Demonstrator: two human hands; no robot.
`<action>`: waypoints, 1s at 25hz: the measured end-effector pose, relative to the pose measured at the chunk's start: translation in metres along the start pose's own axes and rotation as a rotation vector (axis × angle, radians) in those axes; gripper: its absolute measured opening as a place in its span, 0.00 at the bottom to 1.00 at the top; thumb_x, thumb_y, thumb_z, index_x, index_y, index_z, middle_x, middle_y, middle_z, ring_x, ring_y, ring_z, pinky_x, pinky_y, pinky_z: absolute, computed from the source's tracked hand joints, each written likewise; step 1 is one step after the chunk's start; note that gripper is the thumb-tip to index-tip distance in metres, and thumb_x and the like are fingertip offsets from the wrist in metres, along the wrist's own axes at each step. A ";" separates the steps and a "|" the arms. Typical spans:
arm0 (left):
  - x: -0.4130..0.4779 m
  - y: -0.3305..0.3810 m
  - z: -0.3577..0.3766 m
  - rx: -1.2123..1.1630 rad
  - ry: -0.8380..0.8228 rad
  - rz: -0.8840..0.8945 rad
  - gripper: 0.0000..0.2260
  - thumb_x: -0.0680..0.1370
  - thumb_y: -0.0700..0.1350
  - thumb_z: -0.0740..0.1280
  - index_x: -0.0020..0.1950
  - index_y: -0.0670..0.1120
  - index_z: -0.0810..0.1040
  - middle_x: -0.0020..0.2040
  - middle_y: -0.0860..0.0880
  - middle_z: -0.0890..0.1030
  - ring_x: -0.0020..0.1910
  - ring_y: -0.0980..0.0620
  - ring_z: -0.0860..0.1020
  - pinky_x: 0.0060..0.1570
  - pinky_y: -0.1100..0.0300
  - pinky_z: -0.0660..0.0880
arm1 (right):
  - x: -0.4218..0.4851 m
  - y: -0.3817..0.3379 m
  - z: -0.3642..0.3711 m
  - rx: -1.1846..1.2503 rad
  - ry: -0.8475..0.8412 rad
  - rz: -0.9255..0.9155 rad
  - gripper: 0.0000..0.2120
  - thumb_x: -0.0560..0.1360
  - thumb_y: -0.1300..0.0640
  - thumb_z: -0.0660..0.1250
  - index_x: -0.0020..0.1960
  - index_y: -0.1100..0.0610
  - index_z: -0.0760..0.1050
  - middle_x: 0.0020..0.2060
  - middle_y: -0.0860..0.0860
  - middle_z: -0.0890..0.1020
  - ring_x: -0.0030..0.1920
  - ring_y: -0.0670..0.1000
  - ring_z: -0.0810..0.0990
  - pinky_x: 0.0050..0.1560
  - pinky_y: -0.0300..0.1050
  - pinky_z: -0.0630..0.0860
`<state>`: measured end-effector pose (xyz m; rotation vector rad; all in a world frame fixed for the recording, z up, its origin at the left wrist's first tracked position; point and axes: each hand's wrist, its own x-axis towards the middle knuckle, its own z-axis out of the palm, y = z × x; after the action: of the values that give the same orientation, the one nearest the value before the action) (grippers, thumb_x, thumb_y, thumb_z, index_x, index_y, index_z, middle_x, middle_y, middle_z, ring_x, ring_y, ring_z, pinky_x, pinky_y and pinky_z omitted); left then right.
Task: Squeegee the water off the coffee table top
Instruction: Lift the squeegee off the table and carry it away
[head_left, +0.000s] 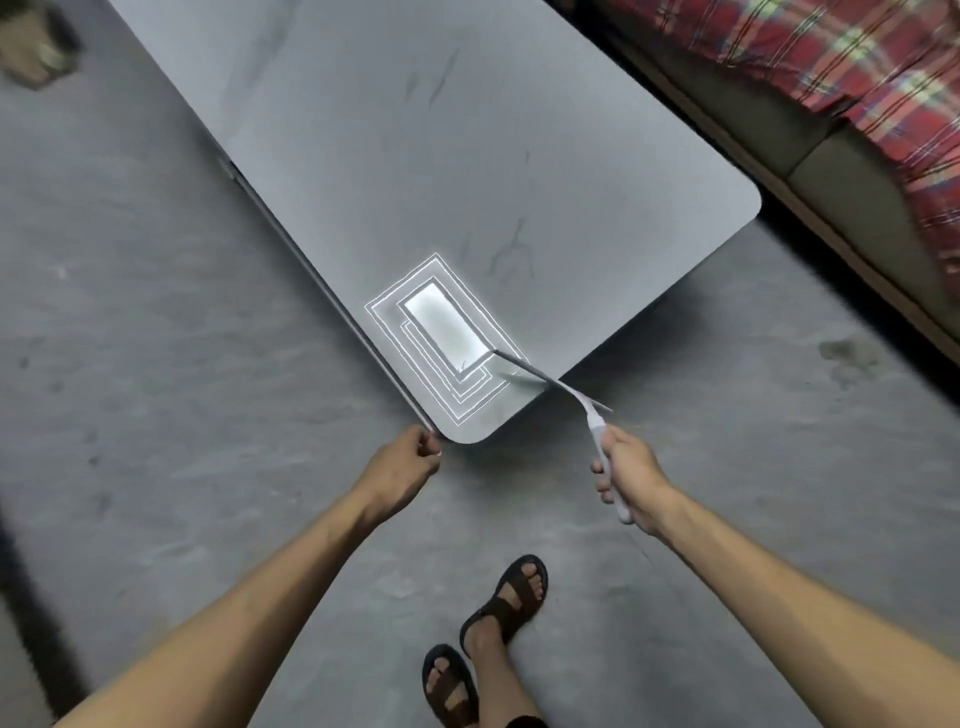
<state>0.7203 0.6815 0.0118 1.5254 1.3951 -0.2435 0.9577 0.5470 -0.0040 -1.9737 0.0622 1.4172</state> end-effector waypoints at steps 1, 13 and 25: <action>-0.007 -0.007 -0.003 -0.020 0.014 -0.013 0.05 0.73 0.39 0.63 0.48 0.44 0.75 0.40 0.50 0.78 0.38 0.51 0.73 0.36 0.59 0.68 | -0.010 0.006 0.015 0.037 -0.011 0.037 0.14 0.81 0.54 0.52 0.59 0.54 0.74 0.32 0.52 0.66 0.26 0.48 0.61 0.22 0.36 0.58; -0.226 -0.050 -0.065 -0.391 0.033 -0.033 0.05 0.77 0.39 0.62 0.42 0.46 0.73 0.41 0.44 0.81 0.33 0.49 0.79 0.31 0.62 0.71 | -0.224 -0.004 0.086 -0.049 -0.445 0.155 0.10 0.83 0.58 0.55 0.50 0.63 0.73 0.41 0.57 0.80 0.39 0.51 0.77 0.41 0.44 0.73; -0.536 -0.102 0.001 -0.676 0.095 -0.070 0.09 0.74 0.42 0.72 0.35 0.44 0.78 0.26 0.51 0.79 0.25 0.57 0.76 0.30 0.66 0.75 | -0.462 0.113 0.120 -0.481 -0.885 0.067 0.09 0.80 0.64 0.59 0.41 0.62 0.73 0.40 0.57 0.78 0.36 0.50 0.72 0.42 0.38 0.71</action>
<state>0.4691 0.3250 0.3397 0.9360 1.4126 0.2465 0.6271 0.3691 0.3125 -1.5001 -0.6667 2.3875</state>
